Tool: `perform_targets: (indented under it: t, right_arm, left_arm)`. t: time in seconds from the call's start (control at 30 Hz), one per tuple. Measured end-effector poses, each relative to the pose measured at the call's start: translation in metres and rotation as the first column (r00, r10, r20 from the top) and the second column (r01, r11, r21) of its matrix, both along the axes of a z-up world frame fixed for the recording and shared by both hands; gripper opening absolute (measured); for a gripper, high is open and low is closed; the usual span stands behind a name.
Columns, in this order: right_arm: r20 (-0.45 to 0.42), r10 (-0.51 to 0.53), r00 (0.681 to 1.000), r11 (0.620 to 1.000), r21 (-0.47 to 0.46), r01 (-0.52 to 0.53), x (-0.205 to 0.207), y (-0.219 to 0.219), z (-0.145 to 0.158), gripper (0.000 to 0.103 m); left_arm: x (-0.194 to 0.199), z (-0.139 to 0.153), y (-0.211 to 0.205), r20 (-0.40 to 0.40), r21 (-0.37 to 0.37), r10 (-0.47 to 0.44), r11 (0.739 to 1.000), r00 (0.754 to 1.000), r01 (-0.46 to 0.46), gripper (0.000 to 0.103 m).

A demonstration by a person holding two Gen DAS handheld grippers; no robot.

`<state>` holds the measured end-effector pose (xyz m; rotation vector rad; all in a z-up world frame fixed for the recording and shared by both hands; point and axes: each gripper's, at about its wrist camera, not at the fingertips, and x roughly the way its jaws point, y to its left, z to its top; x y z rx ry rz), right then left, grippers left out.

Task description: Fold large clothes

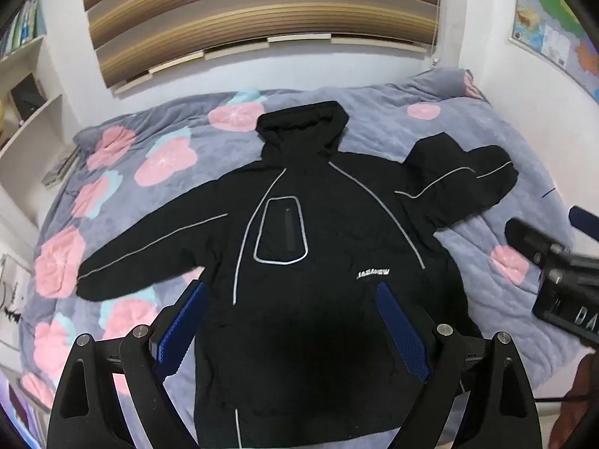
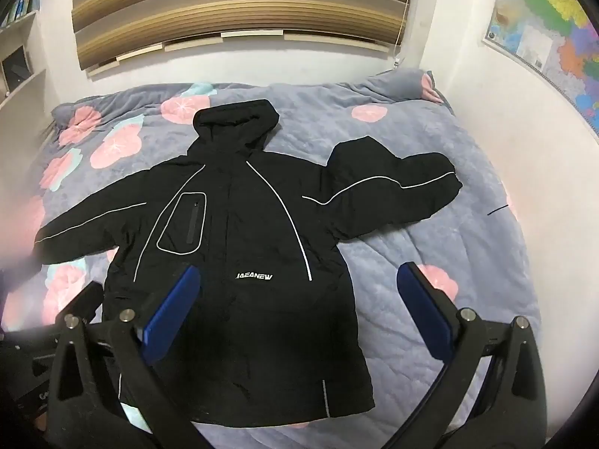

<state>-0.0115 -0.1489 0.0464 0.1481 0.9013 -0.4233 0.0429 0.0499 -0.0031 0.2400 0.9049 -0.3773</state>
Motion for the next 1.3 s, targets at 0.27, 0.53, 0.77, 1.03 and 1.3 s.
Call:
perform_targets:
  t: [0.27, 0.53, 0.77, 1.03, 1.3]
  right_arm:
    - [-0.003, -0.013, 1.000, 1.000, -0.027, 0.013, 0.024, 0.010, 0.003, 0.103]
    - [-0.017, -0.089, 0.996, 0.995, -0.050, 0.088, 0.046, 0.023, 0.003, 0.103]
    - [-0.070, -0.132, 0.989, 0.990, -0.049, 0.129, 0.059, 0.035, -0.010, 0.103]
    - [-0.115, -0.149, 0.982, 0.987, -0.078, 0.141, 0.066, 0.051, -0.017, 0.103]
    - [-0.096, -0.135, 0.986, 0.989, -0.077, 0.128, 0.062, 0.054, -0.011, 0.103]
  left_arm:
    - [0.032, -0.002, 0.002, 0.021, -0.007, -0.068, 0.998, 0.997, 0.068, 0.091]
    - [0.066, 0.011, 0.028, 0.036, -0.057, -0.088, 0.994, 0.995, 0.089, 0.091]
    - [0.088, 0.002, 0.044, 0.056, -0.032, -0.109, 0.993, 0.992, 0.111, 0.091]
    - [0.101, -0.020, 0.049, 0.003, -0.023, -0.143, 0.990, 0.990, 0.143, 0.091]
    - [0.099, -0.021, 0.064, 0.006, -0.014, -0.104, 0.994, 0.995, 0.104, 0.091]
